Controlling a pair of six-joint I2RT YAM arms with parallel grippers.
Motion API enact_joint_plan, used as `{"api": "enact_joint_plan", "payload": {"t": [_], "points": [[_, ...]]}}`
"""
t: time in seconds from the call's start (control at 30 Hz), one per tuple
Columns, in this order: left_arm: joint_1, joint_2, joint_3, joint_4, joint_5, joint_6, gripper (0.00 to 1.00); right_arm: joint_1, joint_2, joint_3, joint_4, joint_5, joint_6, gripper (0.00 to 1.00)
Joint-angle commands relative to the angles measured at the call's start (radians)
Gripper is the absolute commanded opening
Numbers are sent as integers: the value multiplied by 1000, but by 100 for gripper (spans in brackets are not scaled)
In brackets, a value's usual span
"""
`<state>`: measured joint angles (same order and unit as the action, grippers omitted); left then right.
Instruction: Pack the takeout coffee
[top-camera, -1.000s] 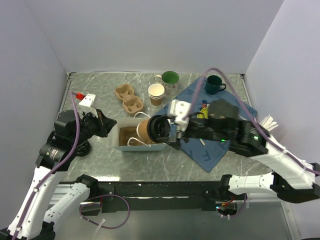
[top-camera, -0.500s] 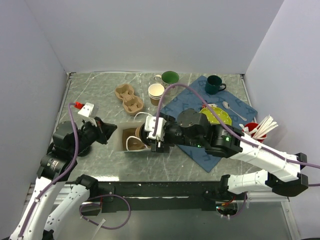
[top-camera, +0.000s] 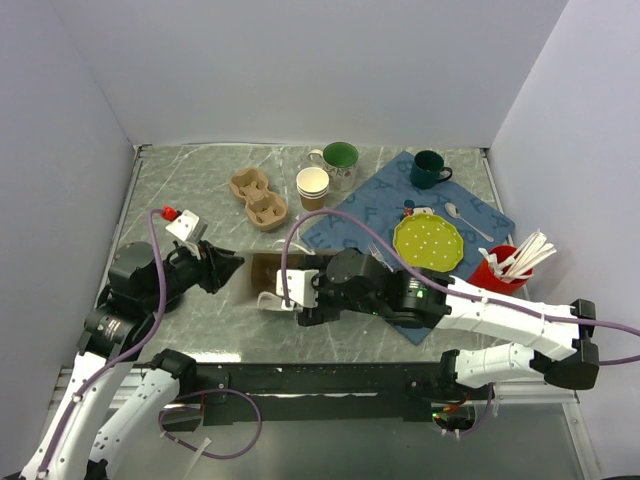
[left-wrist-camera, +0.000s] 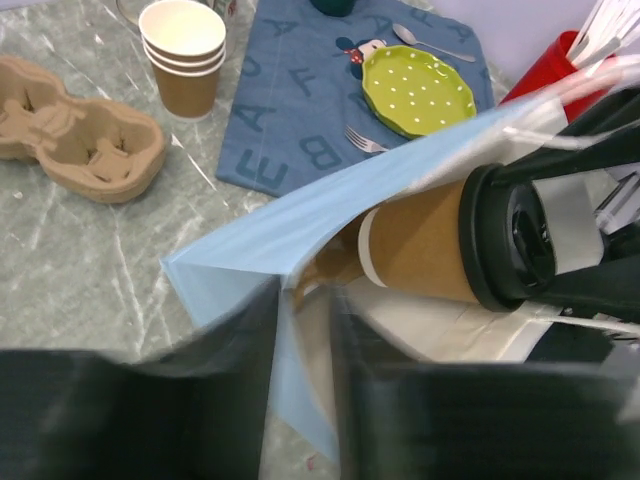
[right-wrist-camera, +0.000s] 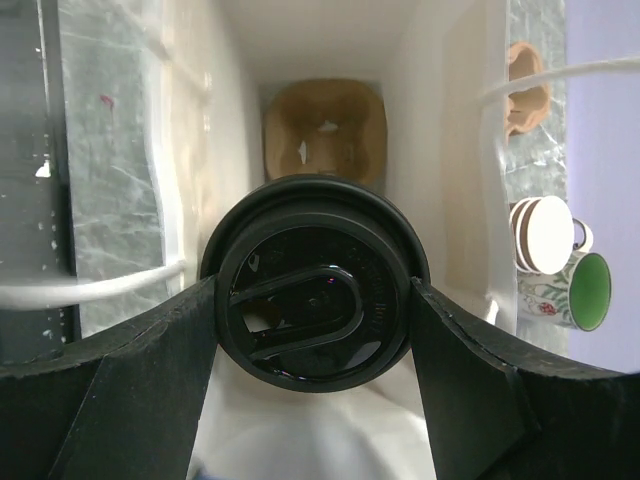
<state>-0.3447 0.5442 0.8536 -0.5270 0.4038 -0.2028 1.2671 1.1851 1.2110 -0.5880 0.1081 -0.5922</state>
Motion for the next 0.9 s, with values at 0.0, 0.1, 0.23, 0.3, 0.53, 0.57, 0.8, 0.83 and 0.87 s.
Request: {"api": "enact_joint_plan", "payload": {"t": [0.0, 0.1, 0.23, 0.3, 0.53, 0.57, 0.8, 0.83, 0.87], "points": [[-2, 16, 31, -5, 6, 26, 41, 25, 16, -22, 66, 77, -15, 60], [-2, 13, 39, -7, -31, -1, 45, 31, 21, -48, 106, 116, -23, 59], [0, 46, 87, -92, -120, -59, 52, 38, 51, -18, 106, 108, -18, 59], [-2, 80, 110, -145, -118, -75, 55, 40, 74, -5, 108, 120, -12, 59], [0, 63, 140, -249, -177, -139, 58, 40, 107, 10, 126, 140, 0, 59], [0, 60, 140, -249, -172, -148, 59, 40, 104, 5, 126, 142, 2, 59], [-2, 43, 124, -238, -119, -216, 56, 40, 70, -42, 128, 108, 12, 58], [0, 45, 114, -225, -105, -211, 53, 38, 71, -44, 126, 101, 15, 58], [0, 43, 110, -216, -85, -199, 51, 40, 71, -48, 131, 102, 11, 58]]}}
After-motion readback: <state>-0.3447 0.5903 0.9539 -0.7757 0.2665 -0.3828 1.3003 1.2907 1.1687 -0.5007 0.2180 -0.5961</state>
